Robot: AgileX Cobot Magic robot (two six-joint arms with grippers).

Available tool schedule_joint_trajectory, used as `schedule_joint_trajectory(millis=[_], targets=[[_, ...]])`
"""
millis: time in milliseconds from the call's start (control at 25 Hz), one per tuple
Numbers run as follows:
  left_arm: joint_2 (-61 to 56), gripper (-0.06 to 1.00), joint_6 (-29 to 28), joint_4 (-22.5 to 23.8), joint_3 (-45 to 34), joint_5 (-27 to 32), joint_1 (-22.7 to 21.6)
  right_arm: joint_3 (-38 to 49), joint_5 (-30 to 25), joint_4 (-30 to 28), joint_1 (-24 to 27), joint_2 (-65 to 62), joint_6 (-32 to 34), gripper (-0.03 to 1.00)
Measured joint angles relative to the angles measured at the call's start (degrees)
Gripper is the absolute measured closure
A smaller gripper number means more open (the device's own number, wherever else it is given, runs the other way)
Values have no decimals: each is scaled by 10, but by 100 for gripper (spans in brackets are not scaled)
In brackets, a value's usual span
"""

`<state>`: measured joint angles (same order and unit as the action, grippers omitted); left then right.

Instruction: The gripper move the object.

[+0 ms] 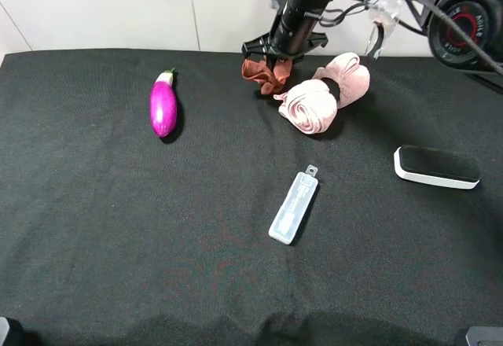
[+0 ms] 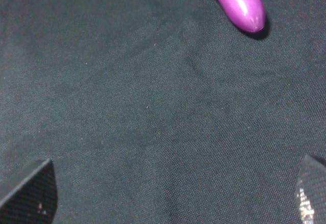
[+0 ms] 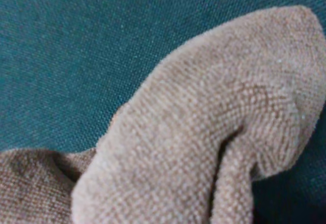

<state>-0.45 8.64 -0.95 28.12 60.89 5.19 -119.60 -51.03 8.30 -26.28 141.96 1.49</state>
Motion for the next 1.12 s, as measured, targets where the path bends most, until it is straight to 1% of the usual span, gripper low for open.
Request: schedule_joint_trajectory(millis=[280, 560, 600, 800, 920, 1120], targets=[[0, -5, 0, 0, 0, 0, 0, -10, -33, -5, 0, -32, 0, 83], [0, -5, 0, 0, 0, 0, 0, -33, -111, -7, 0, -52, 0, 83], [0, -5, 0, 0, 0, 0, 0, -34, -134, -8, 0, -60, 0, 83], [0, -5, 0, 0, 0, 0, 0, -35, -176, -15, 0, -84, 0, 83], [0, -5, 0, 0, 0, 0, 0, -35, -187, -18, 0, -95, -5, 83], [0, -5, 0, 0, 0, 0, 0, -35, -190, -19, 0, -116, -15, 83]])
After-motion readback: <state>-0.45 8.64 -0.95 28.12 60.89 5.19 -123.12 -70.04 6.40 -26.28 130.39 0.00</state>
